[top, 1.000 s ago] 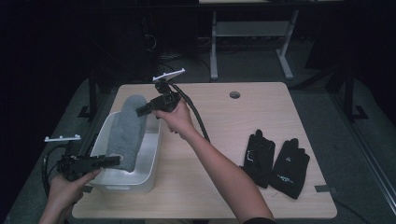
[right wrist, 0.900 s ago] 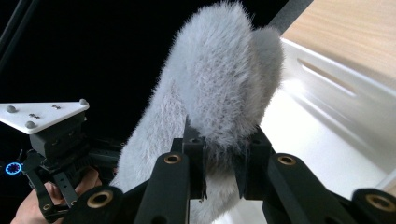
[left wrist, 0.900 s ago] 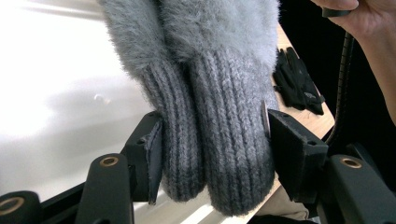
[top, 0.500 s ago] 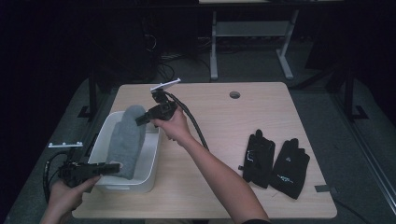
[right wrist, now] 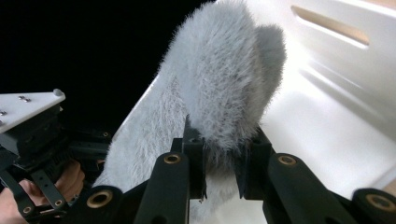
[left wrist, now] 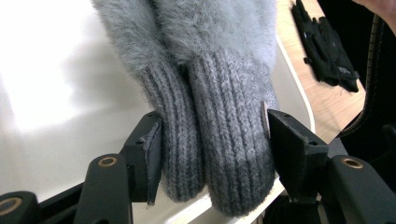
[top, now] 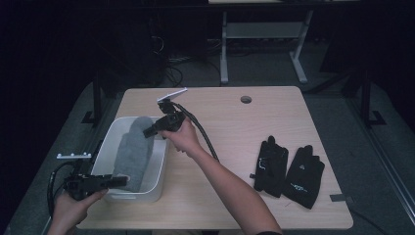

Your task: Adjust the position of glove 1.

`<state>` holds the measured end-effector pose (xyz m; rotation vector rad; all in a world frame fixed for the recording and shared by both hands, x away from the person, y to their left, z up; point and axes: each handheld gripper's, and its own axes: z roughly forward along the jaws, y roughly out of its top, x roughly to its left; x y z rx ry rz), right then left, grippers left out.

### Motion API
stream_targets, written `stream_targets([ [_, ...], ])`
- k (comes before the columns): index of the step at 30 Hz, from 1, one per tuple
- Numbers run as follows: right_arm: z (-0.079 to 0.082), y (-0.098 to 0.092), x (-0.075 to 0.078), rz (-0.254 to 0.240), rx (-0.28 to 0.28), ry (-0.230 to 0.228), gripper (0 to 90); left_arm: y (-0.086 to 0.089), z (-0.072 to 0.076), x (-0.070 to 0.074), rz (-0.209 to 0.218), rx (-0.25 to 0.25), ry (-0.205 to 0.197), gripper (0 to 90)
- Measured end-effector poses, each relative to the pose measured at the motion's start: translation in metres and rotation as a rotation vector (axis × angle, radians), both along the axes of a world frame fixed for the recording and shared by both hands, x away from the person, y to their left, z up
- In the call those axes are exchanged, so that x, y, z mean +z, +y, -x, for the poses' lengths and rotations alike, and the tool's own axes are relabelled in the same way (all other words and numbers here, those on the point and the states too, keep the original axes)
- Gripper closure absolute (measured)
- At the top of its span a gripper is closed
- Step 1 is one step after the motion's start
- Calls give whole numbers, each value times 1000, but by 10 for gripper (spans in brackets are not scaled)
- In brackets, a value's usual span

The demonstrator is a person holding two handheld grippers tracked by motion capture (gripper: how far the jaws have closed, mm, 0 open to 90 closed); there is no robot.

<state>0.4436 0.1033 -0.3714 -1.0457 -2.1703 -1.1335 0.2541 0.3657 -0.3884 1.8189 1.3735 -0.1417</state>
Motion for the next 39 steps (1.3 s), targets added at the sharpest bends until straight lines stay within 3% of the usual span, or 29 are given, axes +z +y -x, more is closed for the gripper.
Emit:
stream_targets([
  [11,2,3,-4,-5,20,3,760,1,7,3,-33,27,-7,302],
  [14,2,5,-7,0,35,9,761,3,8,5,-5,28,-23,320],
  [17,5,12,-12,57,58,-11,761,3,7,5,-8,26,-21,320],
  [19,5,15,-16,43,62,-4,761,3,7,5,-14,20,-24,320],
  [24,4,22,-18,61,75,-5,758,2,6,7,-15,20,-36,322],
  [30,1,24,-21,67,64,-21,723,2,6,11,-18,24,-52,322],
  [34,0,22,-18,102,33,-53,655,1,5,13,-18,23,-61,322],
  [35,-1,20,-17,116,28,-83,622,0,5,13,-18,21,-57,322],
  [39,-5,12,-10,95,-1,-94,608,-4,4,16,-29,6,-68,322],
])
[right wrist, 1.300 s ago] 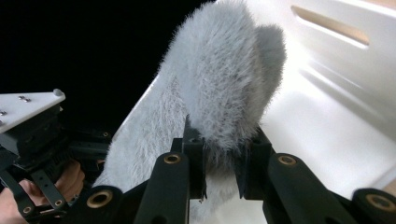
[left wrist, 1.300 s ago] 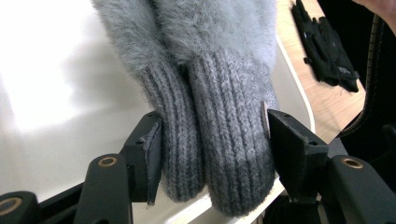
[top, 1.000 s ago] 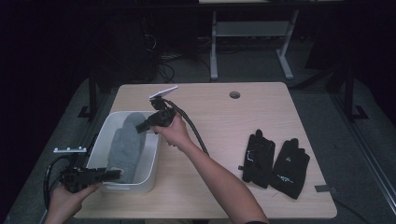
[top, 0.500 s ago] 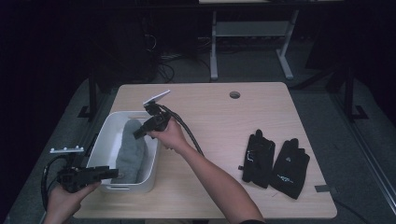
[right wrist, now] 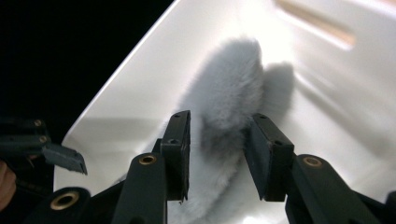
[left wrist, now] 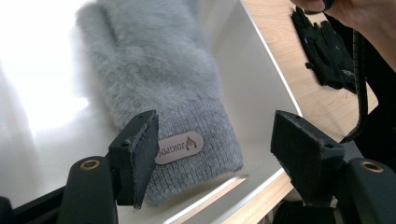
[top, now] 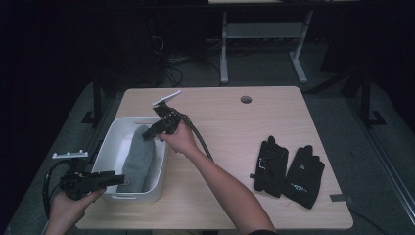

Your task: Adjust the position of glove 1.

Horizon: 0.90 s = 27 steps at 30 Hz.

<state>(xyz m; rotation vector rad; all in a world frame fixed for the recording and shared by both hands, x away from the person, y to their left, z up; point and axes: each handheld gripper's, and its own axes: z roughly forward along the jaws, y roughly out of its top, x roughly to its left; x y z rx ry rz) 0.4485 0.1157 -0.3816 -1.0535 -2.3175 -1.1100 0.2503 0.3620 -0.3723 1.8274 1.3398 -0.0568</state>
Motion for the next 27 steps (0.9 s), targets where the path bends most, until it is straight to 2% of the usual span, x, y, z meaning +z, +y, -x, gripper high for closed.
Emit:
stream_targets([
  [8,-3,-14,10,-25,-26,-7,608,-3,-3,5,1,-3,-19,319],
  [19,1,-30,23,-74,-10,-16,586,-15,-7,12,0,-13,-32,315],
  [22,3,-35,27,-92,0,-19,575,-19,-9,15,14,-6,-40,314],
  [27,5,-43,31,-112,2,-14,563,-29,-12,20,18,-25,-51,314],
])
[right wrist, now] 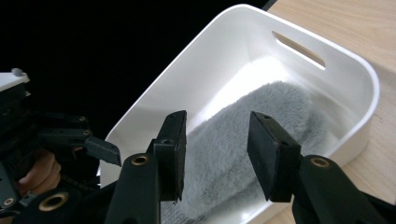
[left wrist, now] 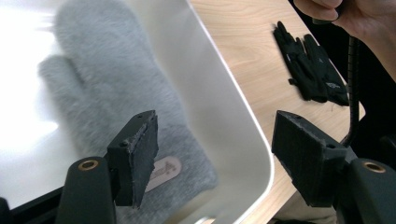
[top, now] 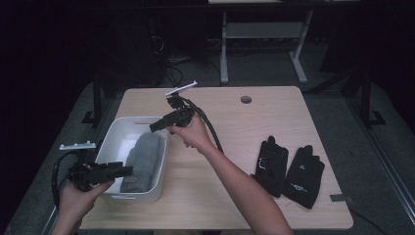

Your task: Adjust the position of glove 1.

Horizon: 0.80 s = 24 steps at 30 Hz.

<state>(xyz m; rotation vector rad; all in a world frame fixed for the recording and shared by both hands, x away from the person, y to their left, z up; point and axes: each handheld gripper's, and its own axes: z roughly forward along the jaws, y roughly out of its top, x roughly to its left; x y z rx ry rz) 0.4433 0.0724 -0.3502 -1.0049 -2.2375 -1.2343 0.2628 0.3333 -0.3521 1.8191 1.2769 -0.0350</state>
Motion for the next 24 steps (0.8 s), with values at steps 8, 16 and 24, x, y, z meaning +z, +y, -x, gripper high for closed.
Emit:
stream_targets([
  [8,4,-20,5,-28,-18,-12,536,-16,-6,4,7,-35,-7,310],
  [16,2,-46,12,-57,-39,-20,522,-31,-12,7,8,-68,-8,294],
  [24,3,-67,17,-75,-60,-32,516,-45,-18,10,18,-95,-15,288],
])
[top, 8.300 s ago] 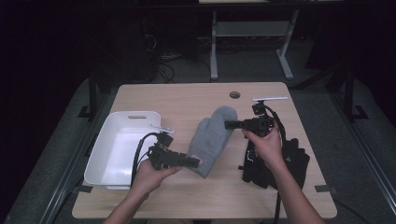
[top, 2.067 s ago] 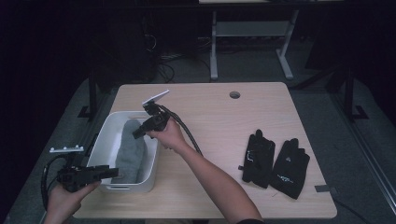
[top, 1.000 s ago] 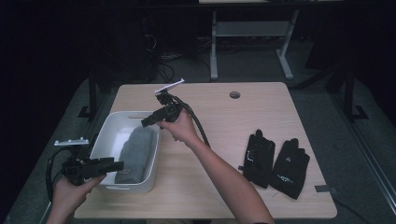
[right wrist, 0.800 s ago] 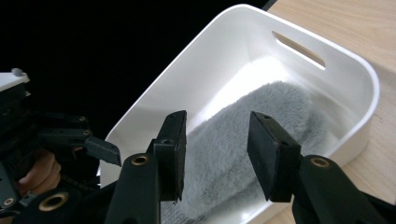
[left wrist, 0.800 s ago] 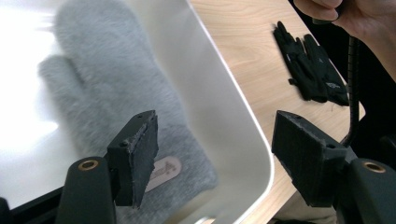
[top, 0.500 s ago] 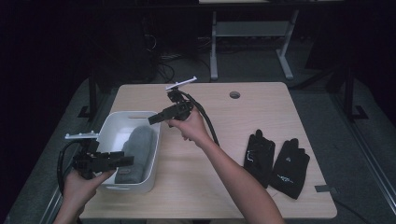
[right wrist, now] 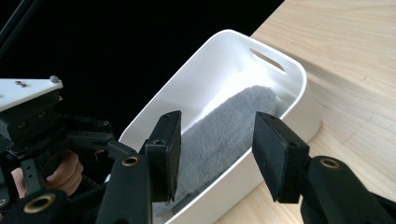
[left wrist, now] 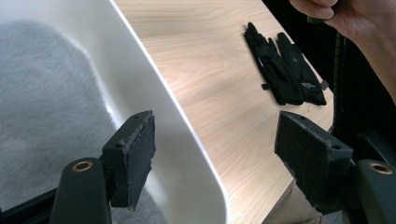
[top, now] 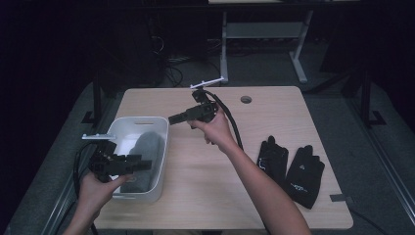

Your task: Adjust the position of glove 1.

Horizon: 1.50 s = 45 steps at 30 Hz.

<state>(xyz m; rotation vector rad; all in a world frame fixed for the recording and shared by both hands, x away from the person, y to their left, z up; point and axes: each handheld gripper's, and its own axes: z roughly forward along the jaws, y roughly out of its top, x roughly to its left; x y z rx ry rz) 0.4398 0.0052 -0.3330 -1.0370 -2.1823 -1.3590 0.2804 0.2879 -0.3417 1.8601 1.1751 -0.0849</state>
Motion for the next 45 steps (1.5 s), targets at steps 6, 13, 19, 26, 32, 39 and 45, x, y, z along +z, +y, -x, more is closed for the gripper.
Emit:
stream_targets([
  [6,3,-15,-1,-10,-13,-4,506,-12,-2,0,4,-16,2,284],
  [13,7,-37,-1,-20,-32,-8,489,-29,-6,4,9,-46,-2,281],
  [19,13,-59,0,-28,-62,-8,485,-42,-10,3,7,-82,-3,279],
  [26,18,-77,0,-40,-84,-9,480,-58,-13,4,11,-109,-1,279],
  [32,22,-96,-1,-35,-115,-1,476,-74,-17,4,18,-139,-2,279],
  [39,29,-119,-1,-29,-146,-5,476,-93,-19,2,11,-181,-3,277],
  [45,37,-137,-5,-21,-173,2,473,-107,-21,0,11,-202,-1,275],
])
